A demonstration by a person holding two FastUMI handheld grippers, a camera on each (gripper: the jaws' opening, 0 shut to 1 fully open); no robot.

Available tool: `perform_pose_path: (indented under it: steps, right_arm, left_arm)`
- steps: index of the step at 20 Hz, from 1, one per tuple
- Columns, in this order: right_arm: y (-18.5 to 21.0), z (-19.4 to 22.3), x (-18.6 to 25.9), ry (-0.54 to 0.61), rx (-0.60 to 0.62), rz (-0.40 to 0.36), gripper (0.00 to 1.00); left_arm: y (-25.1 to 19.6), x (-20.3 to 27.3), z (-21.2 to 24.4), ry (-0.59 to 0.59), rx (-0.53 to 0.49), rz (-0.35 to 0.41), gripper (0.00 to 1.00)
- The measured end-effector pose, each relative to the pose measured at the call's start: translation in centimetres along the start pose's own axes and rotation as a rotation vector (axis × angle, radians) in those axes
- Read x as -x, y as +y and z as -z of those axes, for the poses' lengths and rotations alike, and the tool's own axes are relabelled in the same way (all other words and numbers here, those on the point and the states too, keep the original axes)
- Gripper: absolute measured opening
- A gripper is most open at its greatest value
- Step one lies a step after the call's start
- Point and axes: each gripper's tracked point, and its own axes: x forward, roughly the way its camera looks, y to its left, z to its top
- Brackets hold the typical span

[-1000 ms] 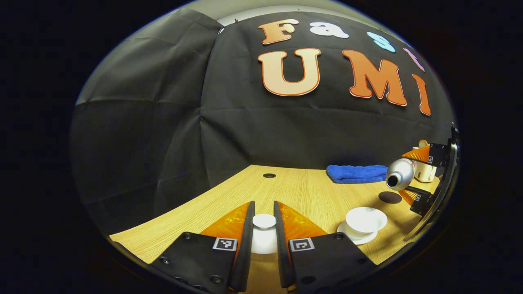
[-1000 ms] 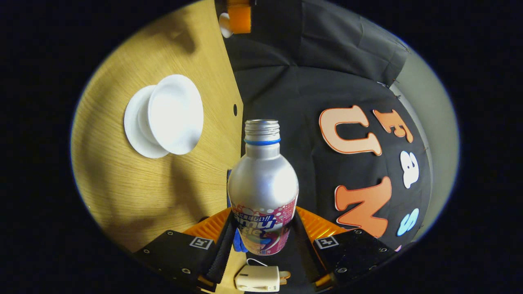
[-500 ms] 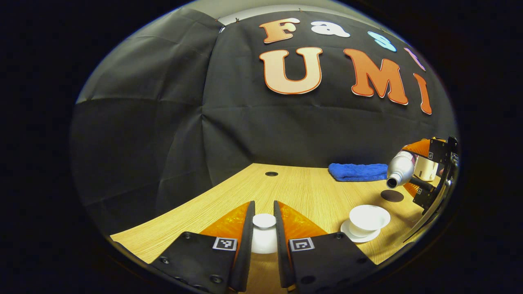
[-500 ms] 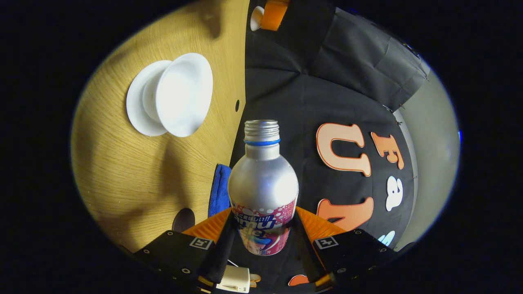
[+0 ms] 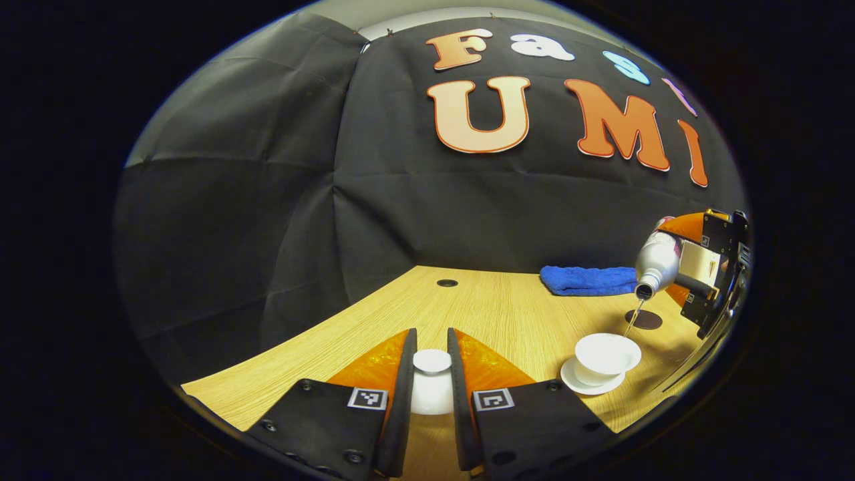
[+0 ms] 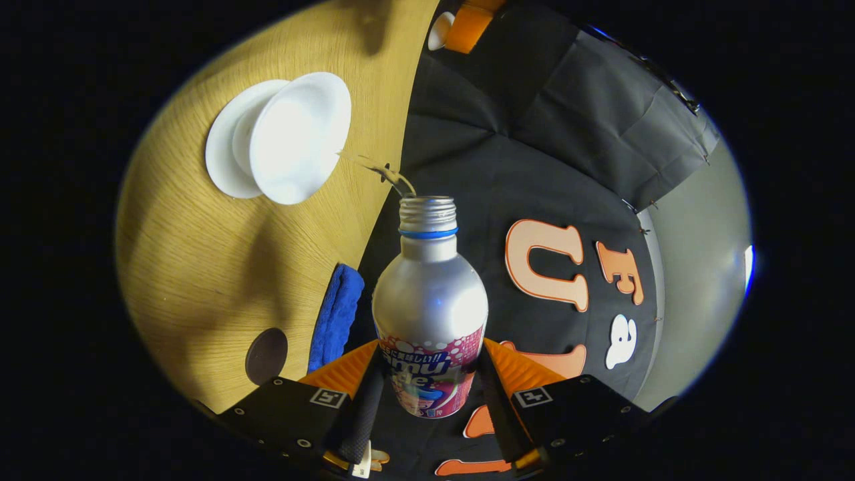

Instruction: Open the teacup lid with one hand, grasp the water bottle and pour water into the teacup with the other hand; after pouring, place the water bottle on the coaster and then close the teacup lid.

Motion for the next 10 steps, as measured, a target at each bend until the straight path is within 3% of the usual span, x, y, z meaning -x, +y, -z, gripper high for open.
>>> perform_pose_path:
  steps: [1, 10]
  right_arm:
    - [-0.1, -0.1, 0.0, -0.004, 0.007, 0.005, 0.75]
    - [-0.5, -0.4, 0.0, -0.039, 0.055, 0.04, 0.75]
  left_arm:
    - [0.1, 0.0, -0.1, -0.002, 0.0, -0.003, 0.33]
    - [0.2, 0.4, -1.1, -0.021, -0.001, -0.01, 0.33]
